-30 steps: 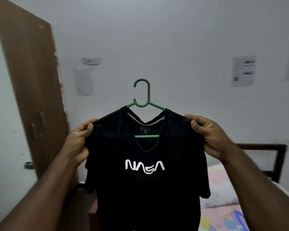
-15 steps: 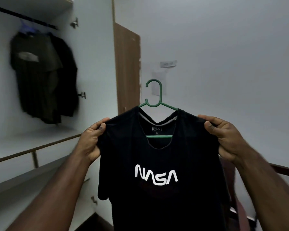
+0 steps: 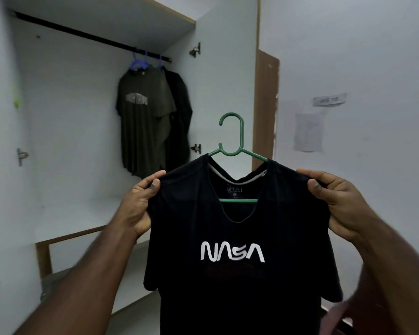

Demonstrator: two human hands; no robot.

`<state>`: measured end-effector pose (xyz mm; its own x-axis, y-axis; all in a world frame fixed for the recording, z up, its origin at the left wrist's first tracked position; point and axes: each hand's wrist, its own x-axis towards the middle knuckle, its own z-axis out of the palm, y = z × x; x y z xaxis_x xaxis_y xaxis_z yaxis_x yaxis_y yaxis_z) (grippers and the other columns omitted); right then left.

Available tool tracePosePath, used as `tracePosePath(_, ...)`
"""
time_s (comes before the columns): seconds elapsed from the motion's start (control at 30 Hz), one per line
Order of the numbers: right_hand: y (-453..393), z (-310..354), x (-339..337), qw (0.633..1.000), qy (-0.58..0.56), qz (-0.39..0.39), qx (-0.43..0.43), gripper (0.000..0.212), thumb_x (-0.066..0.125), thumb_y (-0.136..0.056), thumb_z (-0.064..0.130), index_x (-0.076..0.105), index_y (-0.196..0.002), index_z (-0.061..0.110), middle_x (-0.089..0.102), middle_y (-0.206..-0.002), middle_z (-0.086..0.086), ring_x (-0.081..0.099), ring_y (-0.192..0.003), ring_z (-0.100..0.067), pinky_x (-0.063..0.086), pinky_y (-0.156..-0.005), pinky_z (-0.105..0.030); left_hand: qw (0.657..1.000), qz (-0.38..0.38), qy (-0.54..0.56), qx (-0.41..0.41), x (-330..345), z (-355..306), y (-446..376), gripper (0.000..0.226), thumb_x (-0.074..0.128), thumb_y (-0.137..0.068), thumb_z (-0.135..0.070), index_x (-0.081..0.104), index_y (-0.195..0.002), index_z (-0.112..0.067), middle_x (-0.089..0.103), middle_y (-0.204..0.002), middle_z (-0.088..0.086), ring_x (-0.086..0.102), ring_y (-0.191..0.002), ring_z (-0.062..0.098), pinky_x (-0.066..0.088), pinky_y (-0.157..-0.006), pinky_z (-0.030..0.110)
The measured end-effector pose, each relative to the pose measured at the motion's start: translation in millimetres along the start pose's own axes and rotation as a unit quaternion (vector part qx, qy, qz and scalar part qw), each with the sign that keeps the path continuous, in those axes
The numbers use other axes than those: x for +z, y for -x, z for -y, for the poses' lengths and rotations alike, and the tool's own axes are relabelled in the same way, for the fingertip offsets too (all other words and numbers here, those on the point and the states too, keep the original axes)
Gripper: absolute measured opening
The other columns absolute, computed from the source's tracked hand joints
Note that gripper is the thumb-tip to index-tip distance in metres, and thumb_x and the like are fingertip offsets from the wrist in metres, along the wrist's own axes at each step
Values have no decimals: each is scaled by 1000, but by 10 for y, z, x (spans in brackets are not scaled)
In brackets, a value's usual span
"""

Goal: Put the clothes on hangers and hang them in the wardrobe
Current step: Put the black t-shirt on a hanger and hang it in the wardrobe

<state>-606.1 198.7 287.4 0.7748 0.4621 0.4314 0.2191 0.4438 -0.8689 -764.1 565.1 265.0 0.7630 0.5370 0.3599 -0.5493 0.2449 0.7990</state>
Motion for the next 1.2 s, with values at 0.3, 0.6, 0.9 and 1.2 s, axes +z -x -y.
tracePosePath(0.3,-1009,-465,730,998,-27,51,-22,32,53,-95,6,64,-124,4,72,-116,-16,71,-105,-23,60,-83,-31,998,-50,-21,38,-748,-283,-704,25,53,-100,-14,69,-119,-15,72,-118,12,71,-105,23,61,-83,37)
tracePosePath(0.6,-2318,-913,1131,991,-71,112,-29,29,51,-97,3,66,-122,4,73,-113,-18,72,-102,-24,60,-82,-31,989,-89,-54,104,-1121,-483,-1558,25,53,-100,-13,69,-120,-12,70,-123,12,70,-108,23,58,-91,35)
tracePosePath(0.9,-3444,-1193,1660,985,-66,150,-51,27,51,-99,3,67,-120,6,73,-115,-16,70,-108,-25,60,-80,-30,983,-113,-40,142,-1539,-671,-2432,23,58,-94,-16,72,-112,-15,72,-119,10,71,-105,22,60,-88,36)
tracePosePath(1.2,-4521,-1532,2499,978,-6,192,-78,29,49,-100,6,67,-124,10,73,-114,-16,71,-106,-26,59,-88,-35,980,-97,-23,174,-2366,-930,-3545,27,61,-87,-19,72,-112,-16,71,-121,9,71,-106,22,61,-82,34)
